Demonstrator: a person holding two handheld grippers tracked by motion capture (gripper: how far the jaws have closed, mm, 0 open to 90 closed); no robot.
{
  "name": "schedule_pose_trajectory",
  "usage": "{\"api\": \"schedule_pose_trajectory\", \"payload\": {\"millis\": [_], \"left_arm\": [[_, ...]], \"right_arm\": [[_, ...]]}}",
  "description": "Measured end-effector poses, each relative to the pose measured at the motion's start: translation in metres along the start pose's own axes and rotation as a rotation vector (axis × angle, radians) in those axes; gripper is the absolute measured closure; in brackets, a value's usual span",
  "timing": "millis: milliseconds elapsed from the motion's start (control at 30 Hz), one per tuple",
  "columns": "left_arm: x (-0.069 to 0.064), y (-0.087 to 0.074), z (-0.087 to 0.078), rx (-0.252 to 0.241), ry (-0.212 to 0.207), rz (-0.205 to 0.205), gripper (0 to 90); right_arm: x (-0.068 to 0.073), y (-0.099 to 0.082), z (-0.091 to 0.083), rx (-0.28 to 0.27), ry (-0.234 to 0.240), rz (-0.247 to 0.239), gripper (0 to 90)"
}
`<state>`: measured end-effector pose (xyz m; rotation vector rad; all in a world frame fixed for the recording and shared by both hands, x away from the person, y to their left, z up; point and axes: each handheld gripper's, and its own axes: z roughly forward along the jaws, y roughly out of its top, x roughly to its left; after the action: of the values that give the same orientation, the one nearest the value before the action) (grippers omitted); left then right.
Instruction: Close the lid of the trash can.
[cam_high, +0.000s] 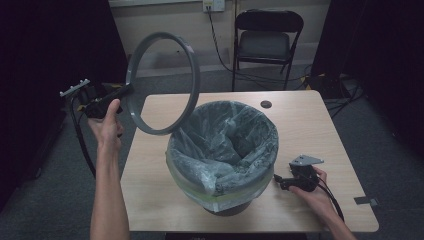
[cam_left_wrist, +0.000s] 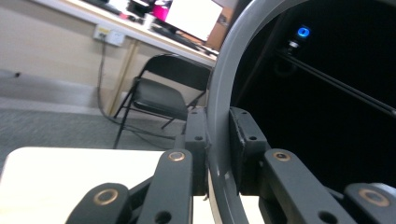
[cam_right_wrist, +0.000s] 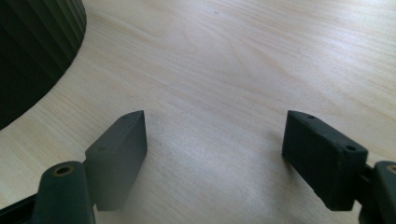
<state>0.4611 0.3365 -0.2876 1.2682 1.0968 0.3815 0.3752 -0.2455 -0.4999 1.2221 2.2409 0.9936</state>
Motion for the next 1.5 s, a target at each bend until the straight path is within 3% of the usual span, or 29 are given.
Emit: {"api": "schedule_pose_trajectory", "payload": {"millis": [100,267,400,533,600,667,800,867,967,1033,1100,1200,1300,1433,1500], "left_arm": [[-0.011,-0.002,-0.001,-0.002,-0.05,0.019,78.9],[-0.026,-0.01,0.006,0.029,-0.095,0.062,78.9],[-0.041,-0.015,0.01,0.035,-0.145,0.072,78.9],[-0.061,-0.019,0.015,0.056,-0.185,0.118,78.9],[-0.069,-0.022,0.016,0.05,-0.21,0.115,78.9],[-0.078,-0.024,0.018,0.058,-0.227,0.113,79.0],[-0.1,-0.028,0.022,0.09,-0.243,0.174,78.9],[-0.108,-0.028,0.024,0.115,-0.232,0.203,79.0],[-0.118,-0.031,0.024,0.111,-0.286,0.192,79.0],[-0.126,-0.031,0.025,0.127,-0.249,0.244,79.0],[-0.132,-0.033,0.031,0.165,-0.253,0.274,79.0],[-0.132,-0.032,0.032,0.176,-0.245,0.277,78.9],[-0.132,-0.032,0.033,0.217,-0.222,0.283,78.4],[-0.132,-0.034,0.034,0.195,-0.257,0.251,77.3],[-0.132,-0.036,0.035,0.207,-0.263,0.261,76.7]], "right_arm": [[0.0,0.0,0.0,0.0,0.0,0.0,21.4],[0.0,0.0,0.0,0.0,0.0,0.0,21.4],[0.0,0.0,0.0,0.001,-0.001,0.001,21.4],[0.0,0.0,0.0,0.001,-0.001,0.001,21.4],[0.0,0.0,0.0,0.0,0.0,0.0,21.4],[0.0,0.0,0.0,0.0,0.0,0.0,21.4],[0.0,0.0,0.0,0.001,-0.001,0.001,21.4],[0.0,0.0,0.0,0.0,0.0,0.0,21.4],[0.0,0.0,0.0,0.0,0.0,0.0,21.4],[0.0,0.0,0.0,0.0,0.0,0.0,21.4],[0.0,0.0,0.0,0.0,0.0,0.0,21.4],[0.0,0.0,0.0,0.0,0.0,0.001,21.4],[0.0,0.0,0.0,0.0,0.0,0.001,21.4],[0.0,0.0,0.0,0.001,-0.001,0.002,21.4],[0.0,0.0,0.0,0.0,0.0,0.001,21.4]]}}
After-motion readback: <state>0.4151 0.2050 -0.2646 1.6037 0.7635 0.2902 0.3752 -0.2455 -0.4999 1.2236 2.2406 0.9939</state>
